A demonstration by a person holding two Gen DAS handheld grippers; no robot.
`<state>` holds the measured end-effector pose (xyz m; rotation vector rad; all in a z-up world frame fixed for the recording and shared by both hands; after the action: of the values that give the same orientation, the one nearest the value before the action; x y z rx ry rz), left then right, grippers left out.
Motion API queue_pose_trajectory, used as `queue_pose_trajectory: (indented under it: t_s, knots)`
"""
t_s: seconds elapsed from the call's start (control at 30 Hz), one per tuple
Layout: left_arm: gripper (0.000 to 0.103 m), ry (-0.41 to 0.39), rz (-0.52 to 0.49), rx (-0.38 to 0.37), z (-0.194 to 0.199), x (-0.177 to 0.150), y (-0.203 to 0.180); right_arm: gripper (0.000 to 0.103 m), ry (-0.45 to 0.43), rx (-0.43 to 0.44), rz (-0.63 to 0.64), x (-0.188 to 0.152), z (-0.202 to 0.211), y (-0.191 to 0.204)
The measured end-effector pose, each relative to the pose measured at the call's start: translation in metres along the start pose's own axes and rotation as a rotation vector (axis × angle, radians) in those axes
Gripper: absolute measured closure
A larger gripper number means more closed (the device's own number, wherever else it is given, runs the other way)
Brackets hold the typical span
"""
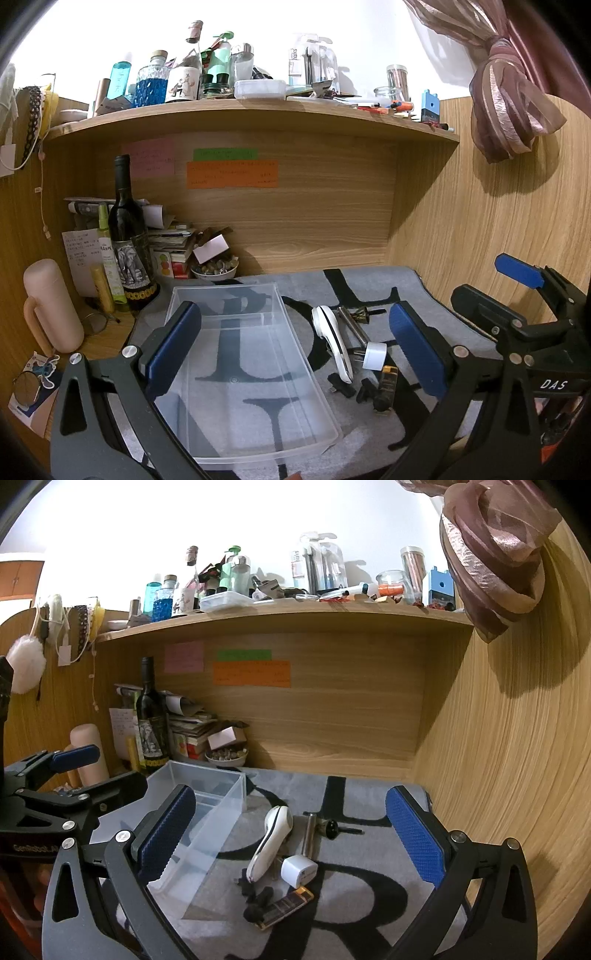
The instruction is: Organize rigid objects
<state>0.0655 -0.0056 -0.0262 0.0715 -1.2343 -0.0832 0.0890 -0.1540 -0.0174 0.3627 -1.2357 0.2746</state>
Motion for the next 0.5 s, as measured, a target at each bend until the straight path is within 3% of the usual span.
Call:
queue_pose_trajectory:
  t_s: [0.5]
  knots:
    - [0.000,0.002,0.003,-0.001,-0.0014,-0.0022,0.0005,0.000,0.000,-0.001,0.000,0.0005,0.0002,0.0006]
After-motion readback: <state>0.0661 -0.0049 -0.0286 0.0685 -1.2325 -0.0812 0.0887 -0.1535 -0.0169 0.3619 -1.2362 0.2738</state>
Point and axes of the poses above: each gripper's, at about its wrist camera, not at the fingertips, and z roughly against the way its jaws point, y to its left, x to its top, the point moved 7 cm from there along -z, roughly the way its jaws point, and after that the axes turned 9 degrees about -z, right-handed, at the moved point
